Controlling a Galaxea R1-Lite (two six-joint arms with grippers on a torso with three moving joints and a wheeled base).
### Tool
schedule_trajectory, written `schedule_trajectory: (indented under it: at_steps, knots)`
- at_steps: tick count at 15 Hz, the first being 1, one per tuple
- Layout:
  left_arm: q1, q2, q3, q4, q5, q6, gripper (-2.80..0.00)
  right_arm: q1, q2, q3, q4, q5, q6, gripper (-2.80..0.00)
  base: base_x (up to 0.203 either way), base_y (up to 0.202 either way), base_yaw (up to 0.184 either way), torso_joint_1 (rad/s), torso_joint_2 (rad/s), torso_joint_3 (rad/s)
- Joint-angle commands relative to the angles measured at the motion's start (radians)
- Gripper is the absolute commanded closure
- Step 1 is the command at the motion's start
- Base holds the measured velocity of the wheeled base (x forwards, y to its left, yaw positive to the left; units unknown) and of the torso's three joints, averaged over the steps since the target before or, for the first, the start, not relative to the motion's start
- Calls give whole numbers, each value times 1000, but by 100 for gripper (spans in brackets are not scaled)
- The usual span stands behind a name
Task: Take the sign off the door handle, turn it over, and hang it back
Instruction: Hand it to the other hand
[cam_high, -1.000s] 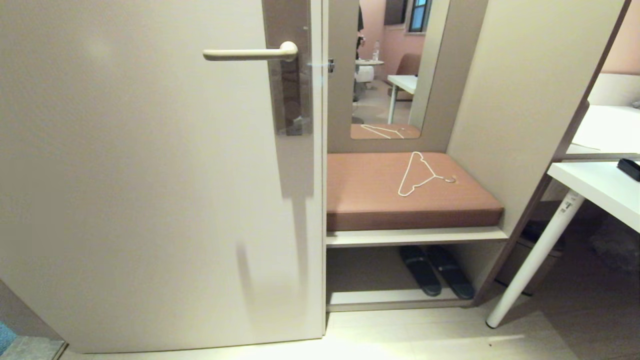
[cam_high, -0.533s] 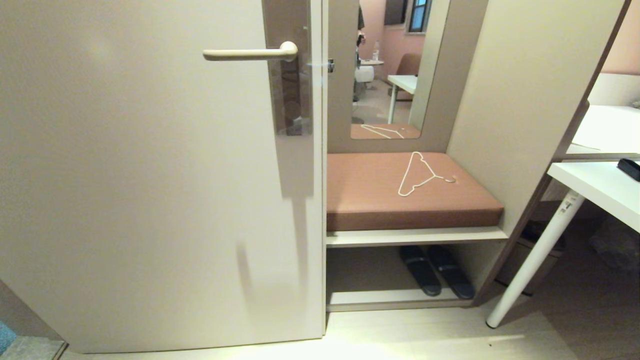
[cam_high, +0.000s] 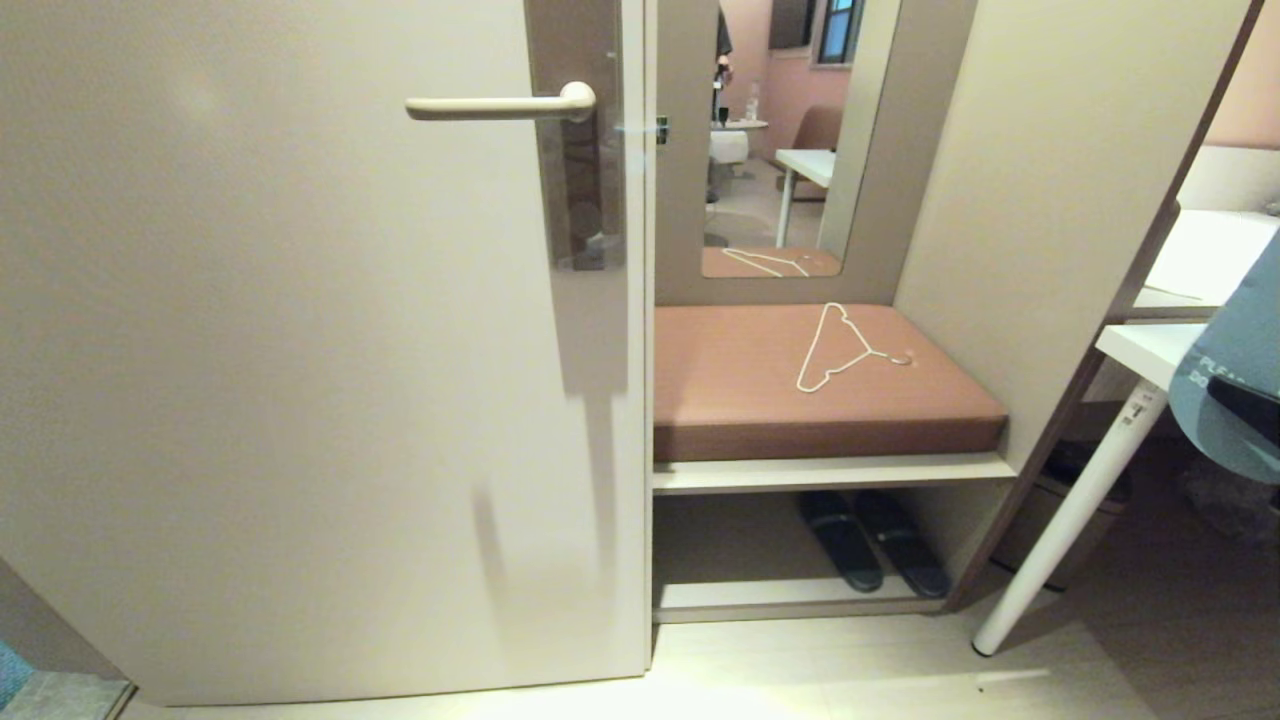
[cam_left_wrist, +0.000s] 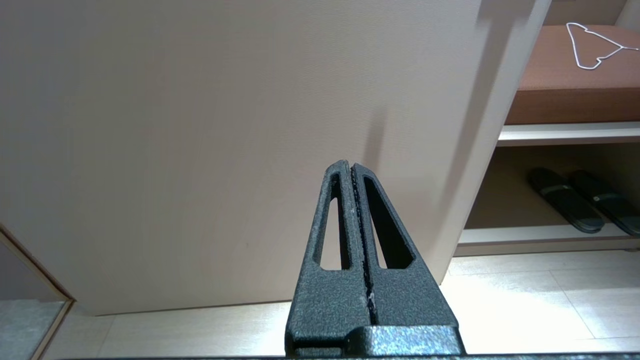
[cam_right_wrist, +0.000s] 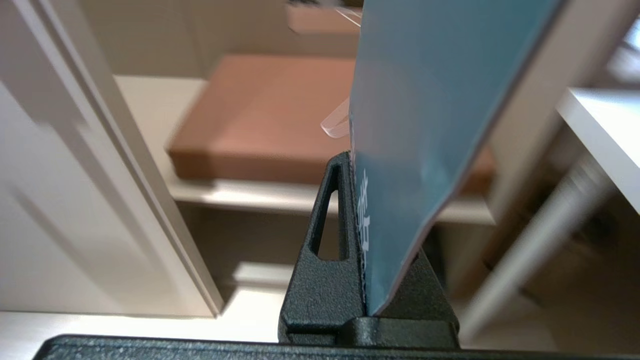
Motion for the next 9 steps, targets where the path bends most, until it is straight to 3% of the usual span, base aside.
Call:
schedule_trajectory:
  at_steps: [1,3,9]
  knots:
    - [0,1,0,-1,0,0,0,-2,172,-59,-42,41,-2,0,0,0,0,0,0,0]
    - [0,1,0,-1,0,0,0,-3,254,-130,-86,142,-3,0,0,0,0,0,0,0]
    - [0,1,0,-1,0,0,0,1,364,-266,-100,563,-54,0,0,0,0,0,0,0]
